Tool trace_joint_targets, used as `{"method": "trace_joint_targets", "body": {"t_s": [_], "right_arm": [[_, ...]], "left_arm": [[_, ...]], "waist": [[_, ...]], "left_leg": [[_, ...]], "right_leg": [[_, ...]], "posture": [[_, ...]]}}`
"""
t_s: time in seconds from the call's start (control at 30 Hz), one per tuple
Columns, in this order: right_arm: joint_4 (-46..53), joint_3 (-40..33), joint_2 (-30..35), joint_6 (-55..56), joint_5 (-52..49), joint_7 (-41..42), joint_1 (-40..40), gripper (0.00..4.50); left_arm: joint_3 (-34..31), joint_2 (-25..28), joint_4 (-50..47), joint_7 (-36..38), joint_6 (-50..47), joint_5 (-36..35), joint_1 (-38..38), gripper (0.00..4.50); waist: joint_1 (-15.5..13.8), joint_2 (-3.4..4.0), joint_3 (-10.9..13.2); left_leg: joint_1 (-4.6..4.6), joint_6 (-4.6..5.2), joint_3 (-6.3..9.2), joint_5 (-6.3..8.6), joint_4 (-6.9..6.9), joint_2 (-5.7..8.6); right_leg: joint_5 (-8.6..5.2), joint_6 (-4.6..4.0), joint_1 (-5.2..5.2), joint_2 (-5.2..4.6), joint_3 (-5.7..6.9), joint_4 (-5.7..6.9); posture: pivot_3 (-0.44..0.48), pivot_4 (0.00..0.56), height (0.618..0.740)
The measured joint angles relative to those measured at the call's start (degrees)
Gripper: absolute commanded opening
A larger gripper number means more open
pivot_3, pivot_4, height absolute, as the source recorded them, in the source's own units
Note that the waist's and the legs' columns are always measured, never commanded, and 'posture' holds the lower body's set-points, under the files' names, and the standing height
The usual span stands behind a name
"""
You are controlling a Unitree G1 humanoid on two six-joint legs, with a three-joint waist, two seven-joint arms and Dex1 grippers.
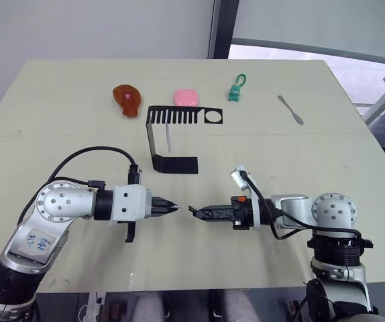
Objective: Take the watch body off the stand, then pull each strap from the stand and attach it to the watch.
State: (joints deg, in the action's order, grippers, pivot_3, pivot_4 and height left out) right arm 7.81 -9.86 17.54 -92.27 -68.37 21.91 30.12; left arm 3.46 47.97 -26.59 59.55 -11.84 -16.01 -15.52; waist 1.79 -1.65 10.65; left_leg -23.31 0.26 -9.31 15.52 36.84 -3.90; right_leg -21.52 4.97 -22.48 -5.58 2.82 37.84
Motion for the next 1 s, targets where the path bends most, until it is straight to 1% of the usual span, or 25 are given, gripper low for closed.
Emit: {"method": "trace_joint_targets", "body": {"t_s": [0.5,1.0], "right_arm": [[0.9,0.2,0.0,0.0,0.0,0.0,-0.3,1.52],[0.9,0.5,0.0,0.1,0.1,0.0,-0.3,1.52]], "left_arm": [[2.1,-1.2,0.4,-0.1,0.6,1.5,0.0,0.00],[2.1,-1.9,0.4,-0.2,0.6,2.1,-1.2,0.00]], "waist": [[0.0,0.00,0.0],[0.0,0.00,0.0]], "left_leg": [[-0.01,0.02,0.00,0.01,0.06,-0.01],[-0.01,0.02,0.00,0.01,0.08,-0.01]], "right_leg": [[0.00,0.00,0.01,0.00,0.00,0.02],[0.00,0.00,0.01,0.01,0.00,0.03]], "posture": [[0.000,0.150,0.740],[0.000,0.150,0.740]]}}
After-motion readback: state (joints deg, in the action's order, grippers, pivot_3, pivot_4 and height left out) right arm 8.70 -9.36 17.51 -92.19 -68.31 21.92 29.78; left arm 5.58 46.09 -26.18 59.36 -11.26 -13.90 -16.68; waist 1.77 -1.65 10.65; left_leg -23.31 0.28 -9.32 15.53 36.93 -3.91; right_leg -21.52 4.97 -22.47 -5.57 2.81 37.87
